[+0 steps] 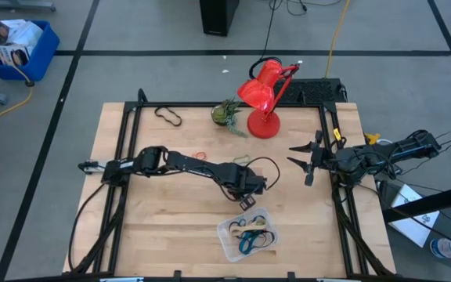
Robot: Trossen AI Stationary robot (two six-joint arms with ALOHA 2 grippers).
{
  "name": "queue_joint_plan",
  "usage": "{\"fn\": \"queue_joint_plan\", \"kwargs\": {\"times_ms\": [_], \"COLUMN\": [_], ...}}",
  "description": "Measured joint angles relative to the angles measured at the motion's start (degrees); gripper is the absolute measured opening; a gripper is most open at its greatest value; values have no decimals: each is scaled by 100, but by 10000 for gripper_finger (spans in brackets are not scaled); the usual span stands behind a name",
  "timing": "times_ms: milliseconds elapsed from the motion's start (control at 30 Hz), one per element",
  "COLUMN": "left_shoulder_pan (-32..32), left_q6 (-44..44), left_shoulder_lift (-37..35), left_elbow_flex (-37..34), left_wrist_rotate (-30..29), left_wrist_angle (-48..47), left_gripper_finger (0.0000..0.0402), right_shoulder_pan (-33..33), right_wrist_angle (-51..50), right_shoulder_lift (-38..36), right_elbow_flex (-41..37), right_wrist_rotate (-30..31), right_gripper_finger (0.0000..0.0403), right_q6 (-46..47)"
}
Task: Pick and place rubber bands into bin
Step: Put the orange rubber band into the transparent container
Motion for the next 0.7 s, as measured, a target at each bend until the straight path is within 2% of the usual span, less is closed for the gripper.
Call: {"fn": "queue_joint_plan", "kwargs": {"times_ms": [167,267,700], "left_shoulder_pan": [0,4,-11], "left_q6": [313,462,1330], "left_shoulder_lift": [-113,-466,-2965], "left_elbow_flex": [-7,-7,-2], "left_wrist_rotate": [1,-19,-912], "left_wrist_angle": [-13,10,445], "left_gripper_finger": [6,8,5], "right_shoulder_pan": [0,0,0], "right_wrist_angle": [-2,-6,-44], "right_shoulder_lift": [2,0,2], "right_elbow_flex": [0,0,0], "right_wrist_rotate": [0,0,0], "right_gripper_finger": [144,144,144], "right_q6": [-2,-2,-21]}}
